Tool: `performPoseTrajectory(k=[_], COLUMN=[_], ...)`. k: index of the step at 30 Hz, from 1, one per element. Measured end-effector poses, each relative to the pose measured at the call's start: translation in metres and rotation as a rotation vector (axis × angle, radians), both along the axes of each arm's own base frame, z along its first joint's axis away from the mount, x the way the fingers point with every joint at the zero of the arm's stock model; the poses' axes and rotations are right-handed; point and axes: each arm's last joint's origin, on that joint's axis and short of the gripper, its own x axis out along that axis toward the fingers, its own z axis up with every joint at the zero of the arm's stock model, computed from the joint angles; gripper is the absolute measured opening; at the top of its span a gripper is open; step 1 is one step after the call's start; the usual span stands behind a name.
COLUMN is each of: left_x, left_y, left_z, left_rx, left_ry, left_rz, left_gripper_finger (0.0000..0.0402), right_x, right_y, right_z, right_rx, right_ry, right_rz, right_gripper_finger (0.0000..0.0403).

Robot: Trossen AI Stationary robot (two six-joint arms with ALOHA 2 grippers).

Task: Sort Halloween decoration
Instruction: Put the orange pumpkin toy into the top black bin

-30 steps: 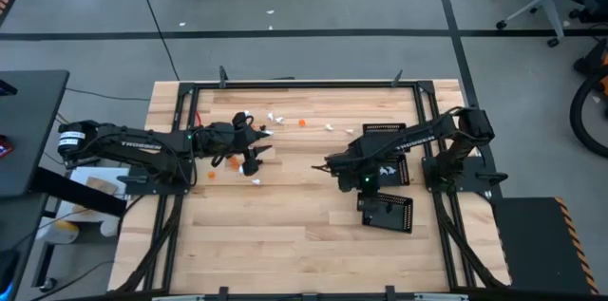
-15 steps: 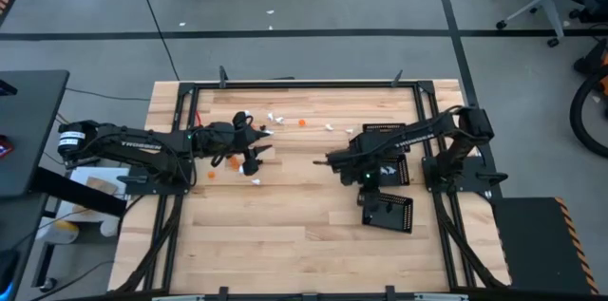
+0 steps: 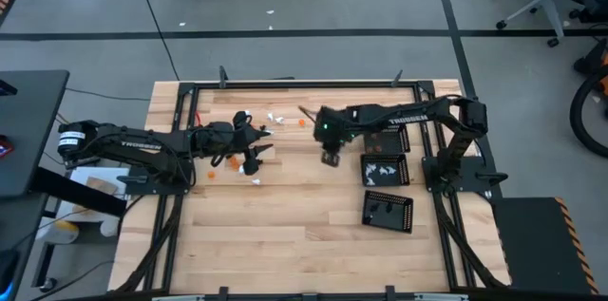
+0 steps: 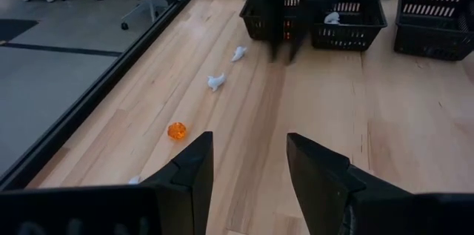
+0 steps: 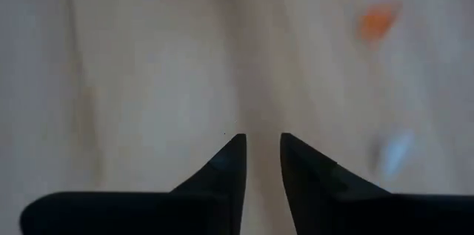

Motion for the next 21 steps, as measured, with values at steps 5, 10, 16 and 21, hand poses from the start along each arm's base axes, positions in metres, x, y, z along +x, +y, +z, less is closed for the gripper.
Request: performPoseTrajectory(k=[5,10,16,21], left_x=[0.000,-0.001,-0.002,-0.002], left_y=[-0.001,-0.001,-0.001,-0.001], left_z=[-0.001,-0.002,-0.004,-0.005], left_rx=[-0.006,-0.009,-0.023,-0.029], left_ry=[0.009,0.023,0.035,0.051], left_rz=[-0.001,0.000,0.006,0.007], left_gripper_finger=[0.0157,0.0157,0.0157,0.0157], right_x=[0.018,0.032,0.044,0.043], right_y=[-0.028,-0.050,-0.060,-0.070], right_z=[-0.019,-0.046,-0.070,-0.084], right_rx=[-0.079,-0.173,-0.204,-0.204], right_ry=[-0.247,-0.380,-0.447,-0.445], right_rz=[-0.015,-0.003,-0.013,-0.078], right_gripper_finger=[0.0098,0.0109,0.0140,0.0180])
